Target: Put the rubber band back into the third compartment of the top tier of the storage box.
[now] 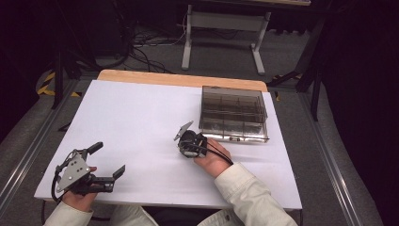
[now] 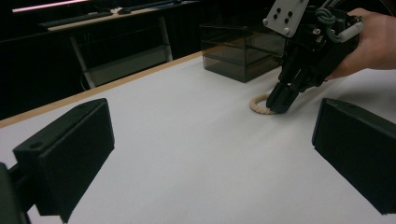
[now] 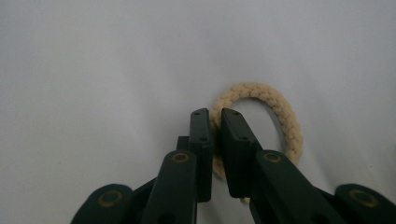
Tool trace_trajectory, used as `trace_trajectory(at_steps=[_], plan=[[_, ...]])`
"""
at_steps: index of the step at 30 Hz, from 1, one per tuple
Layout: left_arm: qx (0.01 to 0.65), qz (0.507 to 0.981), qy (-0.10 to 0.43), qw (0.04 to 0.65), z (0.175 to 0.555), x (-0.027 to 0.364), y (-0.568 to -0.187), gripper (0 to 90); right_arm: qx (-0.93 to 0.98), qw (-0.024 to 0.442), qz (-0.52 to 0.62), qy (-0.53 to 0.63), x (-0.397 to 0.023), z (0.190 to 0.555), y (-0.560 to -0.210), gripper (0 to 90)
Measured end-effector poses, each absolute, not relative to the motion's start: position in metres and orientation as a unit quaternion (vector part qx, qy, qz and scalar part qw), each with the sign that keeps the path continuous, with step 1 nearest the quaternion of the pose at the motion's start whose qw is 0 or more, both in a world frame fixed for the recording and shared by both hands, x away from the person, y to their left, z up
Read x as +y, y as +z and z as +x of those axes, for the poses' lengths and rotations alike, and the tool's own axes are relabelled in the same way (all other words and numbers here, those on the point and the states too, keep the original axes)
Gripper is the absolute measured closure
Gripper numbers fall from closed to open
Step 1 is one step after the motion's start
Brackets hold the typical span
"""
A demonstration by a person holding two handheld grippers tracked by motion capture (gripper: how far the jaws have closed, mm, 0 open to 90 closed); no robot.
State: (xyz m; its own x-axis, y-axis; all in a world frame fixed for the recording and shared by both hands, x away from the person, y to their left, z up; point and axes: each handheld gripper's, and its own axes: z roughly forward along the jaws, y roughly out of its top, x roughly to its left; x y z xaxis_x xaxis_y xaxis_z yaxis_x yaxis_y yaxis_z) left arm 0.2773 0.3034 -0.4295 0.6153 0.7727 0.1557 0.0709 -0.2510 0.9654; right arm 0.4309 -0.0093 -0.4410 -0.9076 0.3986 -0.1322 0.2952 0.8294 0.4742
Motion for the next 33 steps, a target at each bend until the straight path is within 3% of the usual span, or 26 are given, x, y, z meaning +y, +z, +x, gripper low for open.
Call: trace_trajectory(at_steps=[16,25,33], plan=[[0.298,0.716,0.333,0.537,0.277,0.303,-0.429,0.1,0.943,0.123,0.176,0.255,-0.013,0.426,-0.427,83.9],[0.293,0.720,0.327,0.538,0.277,0.303,-0.430,0.1,0.926,0.136,0.168,0.310,-0.025,0.422,-0.393,83.9],[0.293,0.720,0.326,0.538,0.277,0.303,-0.429,0.1,0.920,0.140,0.162,0.329,-0.030,0.418,-0.382,83.8]])
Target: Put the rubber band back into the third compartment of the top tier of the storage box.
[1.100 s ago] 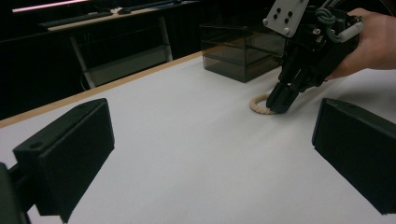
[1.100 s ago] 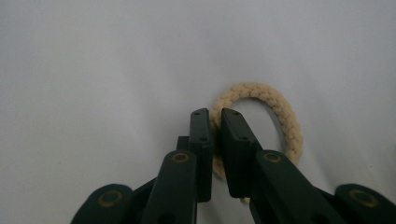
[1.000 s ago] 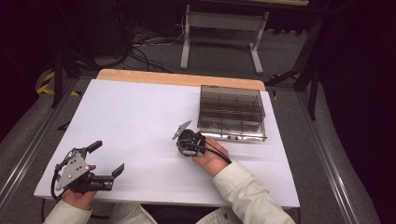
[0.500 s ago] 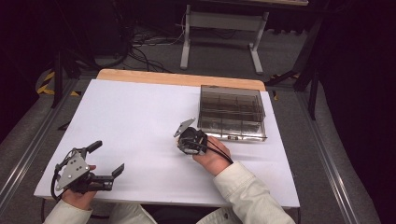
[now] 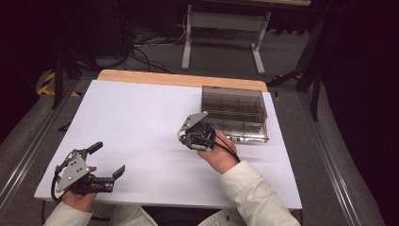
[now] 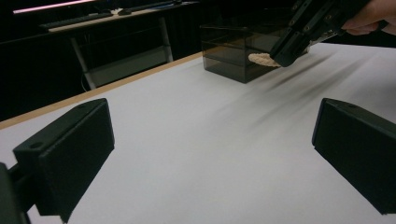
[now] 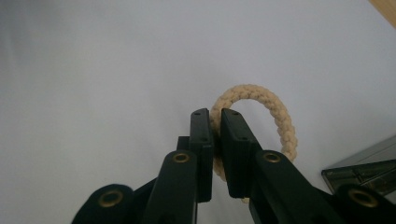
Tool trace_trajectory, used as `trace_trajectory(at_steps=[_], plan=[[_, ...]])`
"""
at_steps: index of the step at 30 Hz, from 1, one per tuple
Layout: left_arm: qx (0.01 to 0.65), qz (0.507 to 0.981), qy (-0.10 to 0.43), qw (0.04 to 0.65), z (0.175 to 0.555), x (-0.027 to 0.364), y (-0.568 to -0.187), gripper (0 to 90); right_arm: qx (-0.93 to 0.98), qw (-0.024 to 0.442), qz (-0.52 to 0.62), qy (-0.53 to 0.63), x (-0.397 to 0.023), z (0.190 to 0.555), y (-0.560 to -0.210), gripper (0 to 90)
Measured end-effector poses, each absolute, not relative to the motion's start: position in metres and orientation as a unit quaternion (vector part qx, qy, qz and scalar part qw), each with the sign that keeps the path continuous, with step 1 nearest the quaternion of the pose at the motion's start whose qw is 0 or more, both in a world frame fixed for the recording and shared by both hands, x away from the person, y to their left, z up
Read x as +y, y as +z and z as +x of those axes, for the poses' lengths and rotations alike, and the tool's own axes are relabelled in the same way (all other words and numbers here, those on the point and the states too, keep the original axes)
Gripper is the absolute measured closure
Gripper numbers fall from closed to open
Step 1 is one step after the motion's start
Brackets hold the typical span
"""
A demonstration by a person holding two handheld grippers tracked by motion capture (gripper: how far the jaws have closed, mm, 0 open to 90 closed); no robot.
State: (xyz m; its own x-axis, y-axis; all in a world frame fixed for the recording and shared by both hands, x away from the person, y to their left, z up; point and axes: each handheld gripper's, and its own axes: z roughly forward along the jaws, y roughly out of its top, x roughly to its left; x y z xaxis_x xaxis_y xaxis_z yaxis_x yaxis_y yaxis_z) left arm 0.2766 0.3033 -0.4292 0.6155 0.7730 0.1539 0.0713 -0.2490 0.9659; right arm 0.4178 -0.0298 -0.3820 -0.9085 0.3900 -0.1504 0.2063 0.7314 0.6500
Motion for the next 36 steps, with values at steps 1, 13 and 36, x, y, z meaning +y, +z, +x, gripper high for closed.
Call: trace_trajectory(at_steps=[1,13,36], plan=[[0.293,0.720,0.326,0.538,0.277,0.303,-0.429,0.1,0.920,0.141,0.162,0.329,-0.030,0.417,-0.380,83.8],[0.294,0.719,0.327,0.539,0.277,0.303,-0.429,0.1,0.900,0.158,0.148,0.378,-0.045,0.413,-0.361,83.8],[0.301,0.716,0.328,0.538,0.277,0.303,-0.430,0.1,0.877,0.176,0.142,0.423,-0.069,0.408,-0.339,83.8]])
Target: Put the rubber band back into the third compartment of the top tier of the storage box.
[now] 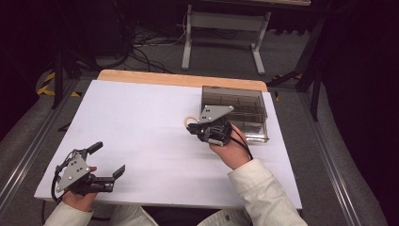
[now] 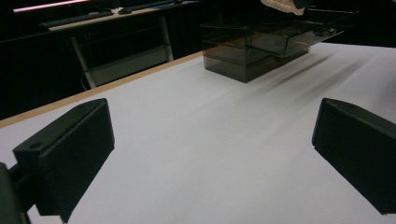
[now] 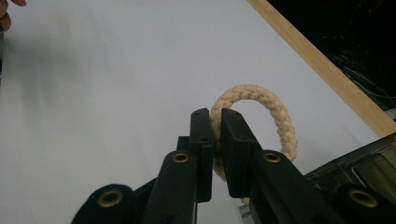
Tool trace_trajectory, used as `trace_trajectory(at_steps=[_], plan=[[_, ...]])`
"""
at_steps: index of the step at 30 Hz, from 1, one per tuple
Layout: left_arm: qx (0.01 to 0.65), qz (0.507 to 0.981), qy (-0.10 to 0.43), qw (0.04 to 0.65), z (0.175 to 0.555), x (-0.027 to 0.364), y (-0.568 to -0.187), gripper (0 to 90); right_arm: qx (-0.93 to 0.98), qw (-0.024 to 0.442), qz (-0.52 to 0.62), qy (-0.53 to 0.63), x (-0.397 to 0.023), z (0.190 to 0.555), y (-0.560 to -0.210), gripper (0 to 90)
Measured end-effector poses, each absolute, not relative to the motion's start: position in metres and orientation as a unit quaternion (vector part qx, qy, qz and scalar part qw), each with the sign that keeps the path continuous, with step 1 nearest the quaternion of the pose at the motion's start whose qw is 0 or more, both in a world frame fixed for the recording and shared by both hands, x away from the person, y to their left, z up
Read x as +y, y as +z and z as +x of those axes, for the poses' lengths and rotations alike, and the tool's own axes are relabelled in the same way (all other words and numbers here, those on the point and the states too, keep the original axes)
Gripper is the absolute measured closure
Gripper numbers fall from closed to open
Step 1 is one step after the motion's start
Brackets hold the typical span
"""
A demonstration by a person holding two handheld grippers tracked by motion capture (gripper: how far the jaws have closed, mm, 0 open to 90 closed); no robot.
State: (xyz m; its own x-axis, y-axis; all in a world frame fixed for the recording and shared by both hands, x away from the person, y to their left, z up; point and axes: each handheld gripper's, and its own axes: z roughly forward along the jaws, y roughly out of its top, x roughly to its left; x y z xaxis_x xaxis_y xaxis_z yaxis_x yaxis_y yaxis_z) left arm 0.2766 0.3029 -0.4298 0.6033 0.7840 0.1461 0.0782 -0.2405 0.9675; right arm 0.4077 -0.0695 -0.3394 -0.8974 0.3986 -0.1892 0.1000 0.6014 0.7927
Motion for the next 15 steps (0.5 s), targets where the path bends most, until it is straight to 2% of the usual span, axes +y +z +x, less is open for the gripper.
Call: trace_trajectory(at_steps=[15], plan=[[0.302,0.716,0.328,0.537,0.277,0.303,-0.430,0.1,0.876,0.189,0.159,0.413,-0.094,0.409,-0.330,83.7]])
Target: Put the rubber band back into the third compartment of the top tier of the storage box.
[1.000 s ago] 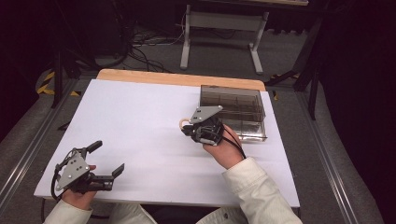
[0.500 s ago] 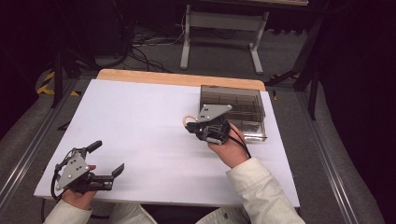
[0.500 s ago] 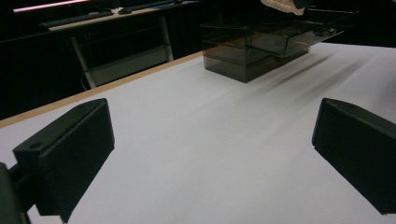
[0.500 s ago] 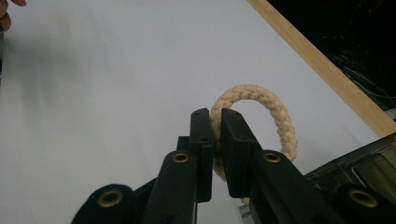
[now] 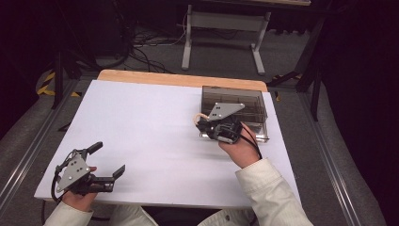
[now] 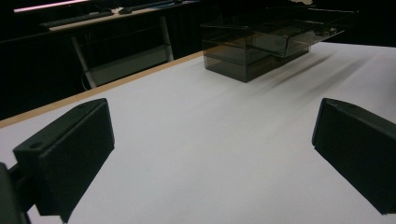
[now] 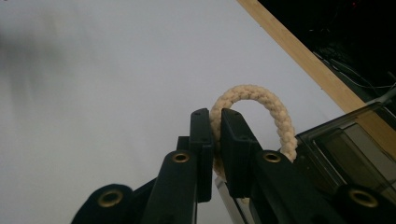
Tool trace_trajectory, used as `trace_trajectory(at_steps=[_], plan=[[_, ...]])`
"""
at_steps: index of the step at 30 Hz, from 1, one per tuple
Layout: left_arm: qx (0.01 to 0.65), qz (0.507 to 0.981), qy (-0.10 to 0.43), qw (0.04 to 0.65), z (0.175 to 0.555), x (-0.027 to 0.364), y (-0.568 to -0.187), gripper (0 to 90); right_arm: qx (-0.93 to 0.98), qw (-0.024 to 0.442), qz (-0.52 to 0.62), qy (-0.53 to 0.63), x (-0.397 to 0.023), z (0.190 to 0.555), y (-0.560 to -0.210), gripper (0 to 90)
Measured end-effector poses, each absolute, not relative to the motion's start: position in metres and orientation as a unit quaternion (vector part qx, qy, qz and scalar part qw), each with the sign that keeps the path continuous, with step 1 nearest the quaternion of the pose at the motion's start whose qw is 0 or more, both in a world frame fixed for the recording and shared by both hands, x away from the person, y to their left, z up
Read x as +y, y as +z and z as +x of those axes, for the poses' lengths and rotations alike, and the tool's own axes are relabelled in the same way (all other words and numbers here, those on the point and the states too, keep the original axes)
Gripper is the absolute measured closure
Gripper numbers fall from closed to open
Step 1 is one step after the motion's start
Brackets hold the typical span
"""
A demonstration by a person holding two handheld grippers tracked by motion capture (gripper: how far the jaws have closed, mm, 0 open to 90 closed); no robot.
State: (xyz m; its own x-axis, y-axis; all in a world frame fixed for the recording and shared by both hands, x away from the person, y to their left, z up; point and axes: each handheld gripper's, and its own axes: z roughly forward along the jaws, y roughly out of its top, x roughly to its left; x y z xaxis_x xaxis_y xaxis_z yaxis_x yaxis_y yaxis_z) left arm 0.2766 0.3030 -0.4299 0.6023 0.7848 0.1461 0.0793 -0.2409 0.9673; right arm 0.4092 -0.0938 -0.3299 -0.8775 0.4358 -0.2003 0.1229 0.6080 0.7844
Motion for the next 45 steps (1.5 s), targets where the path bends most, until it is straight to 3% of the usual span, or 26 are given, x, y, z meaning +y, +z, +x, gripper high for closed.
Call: trace_trajectory(at_steps=[45], plan=[[0.301,0.715,0.327,0.539,0.276,0.301,-0.430,0.1,0.864,0.227,0.245,0.377,-0.175,0.414,-0.316,83.6]])
